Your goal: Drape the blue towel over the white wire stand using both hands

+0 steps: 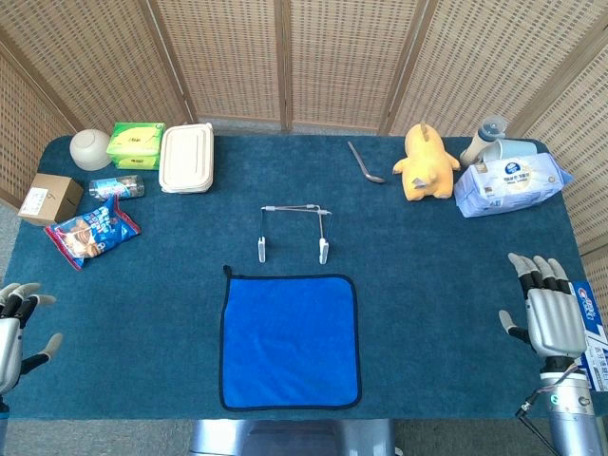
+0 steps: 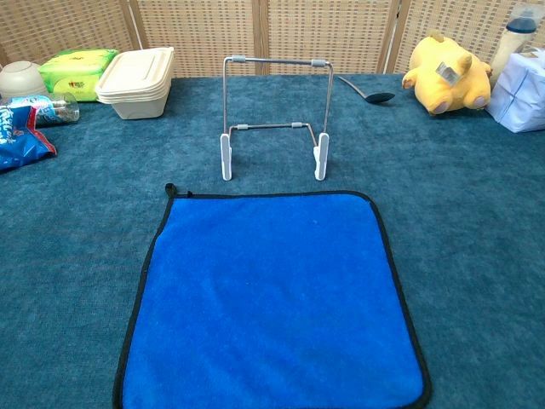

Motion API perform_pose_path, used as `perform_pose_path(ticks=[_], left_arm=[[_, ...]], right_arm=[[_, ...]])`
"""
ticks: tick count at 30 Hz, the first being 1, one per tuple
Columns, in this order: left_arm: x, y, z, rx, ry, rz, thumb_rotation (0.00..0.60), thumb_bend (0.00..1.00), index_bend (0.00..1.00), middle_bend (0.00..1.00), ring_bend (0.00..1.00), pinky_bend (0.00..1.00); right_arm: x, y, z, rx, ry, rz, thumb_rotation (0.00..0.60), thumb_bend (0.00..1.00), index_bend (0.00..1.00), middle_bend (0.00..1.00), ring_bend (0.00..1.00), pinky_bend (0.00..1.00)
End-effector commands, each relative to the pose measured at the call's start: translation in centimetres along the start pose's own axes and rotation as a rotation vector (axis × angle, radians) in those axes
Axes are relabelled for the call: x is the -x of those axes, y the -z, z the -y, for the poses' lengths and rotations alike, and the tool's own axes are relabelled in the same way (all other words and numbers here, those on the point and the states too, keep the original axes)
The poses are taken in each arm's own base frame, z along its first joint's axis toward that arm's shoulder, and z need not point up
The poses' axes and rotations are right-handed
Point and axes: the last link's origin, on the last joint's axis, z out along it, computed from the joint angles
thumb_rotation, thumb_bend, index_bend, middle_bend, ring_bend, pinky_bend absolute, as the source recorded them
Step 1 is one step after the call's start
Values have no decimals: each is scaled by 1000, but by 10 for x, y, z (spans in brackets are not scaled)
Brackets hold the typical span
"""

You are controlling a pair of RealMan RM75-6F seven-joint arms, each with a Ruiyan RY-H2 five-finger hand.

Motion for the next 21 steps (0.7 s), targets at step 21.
perform_pose_path(ticks=[21], left_arm=[[-3,-1,-3,22,8,-7,600,333,362,259,206,183]], right_arm=[[-2,0,0,-27,-15,3,600,269,77,155,92,33]])
